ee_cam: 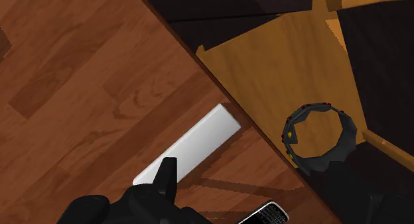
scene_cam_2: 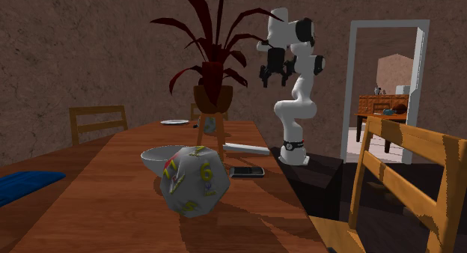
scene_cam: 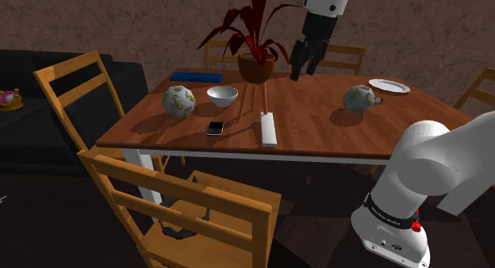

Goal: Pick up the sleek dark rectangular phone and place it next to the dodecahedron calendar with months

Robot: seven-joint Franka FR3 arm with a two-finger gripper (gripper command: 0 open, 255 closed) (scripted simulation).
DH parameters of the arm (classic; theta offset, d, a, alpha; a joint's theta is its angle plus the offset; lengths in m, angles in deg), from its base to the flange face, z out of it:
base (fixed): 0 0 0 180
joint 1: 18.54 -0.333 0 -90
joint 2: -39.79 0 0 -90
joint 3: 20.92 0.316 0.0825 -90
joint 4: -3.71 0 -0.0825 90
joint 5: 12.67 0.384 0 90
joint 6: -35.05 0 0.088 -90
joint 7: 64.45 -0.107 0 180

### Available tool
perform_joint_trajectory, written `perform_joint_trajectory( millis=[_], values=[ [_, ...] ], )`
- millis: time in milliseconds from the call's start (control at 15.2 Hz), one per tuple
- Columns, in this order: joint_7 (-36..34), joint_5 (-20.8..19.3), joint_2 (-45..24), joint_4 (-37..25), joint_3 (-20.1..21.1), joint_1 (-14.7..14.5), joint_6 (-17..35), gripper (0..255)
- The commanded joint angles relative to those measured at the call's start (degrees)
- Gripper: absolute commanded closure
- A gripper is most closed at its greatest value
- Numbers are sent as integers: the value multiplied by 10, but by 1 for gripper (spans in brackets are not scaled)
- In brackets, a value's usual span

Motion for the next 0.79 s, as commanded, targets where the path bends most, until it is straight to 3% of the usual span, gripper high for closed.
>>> perform_joint_trajectory(
  millis=[0, 726],
  values=[
    [0, 0, 0, 0, 0, 0, 0, 0],
    [-172, 20, -212, -45, 76, 32, 148, 0]
  ],
)
